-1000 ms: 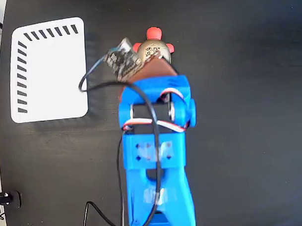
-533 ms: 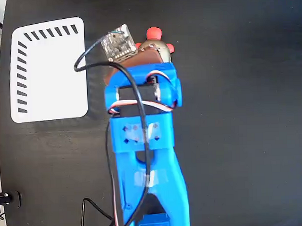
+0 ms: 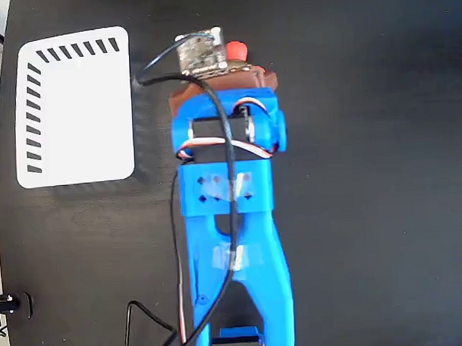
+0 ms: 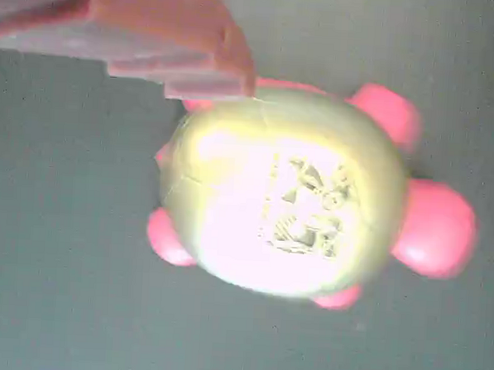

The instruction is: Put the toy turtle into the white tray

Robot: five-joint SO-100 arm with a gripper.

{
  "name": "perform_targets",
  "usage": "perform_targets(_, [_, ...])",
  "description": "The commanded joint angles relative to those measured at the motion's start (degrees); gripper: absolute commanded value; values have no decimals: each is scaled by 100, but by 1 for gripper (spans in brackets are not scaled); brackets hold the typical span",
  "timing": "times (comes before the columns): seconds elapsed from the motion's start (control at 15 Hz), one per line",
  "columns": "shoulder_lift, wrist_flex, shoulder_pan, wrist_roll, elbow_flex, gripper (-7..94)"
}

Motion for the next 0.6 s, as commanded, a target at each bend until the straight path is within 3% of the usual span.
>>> perform_targets(0.0, [211,-492,-79,422,281,45])
perform_targets(0.07, [211,-642,-211,580,404,45])
perform_targets(0.2, [114,-738,-396,650,457,56])
perform_targets(0.53, [-308,-817,-343,694,589,57])
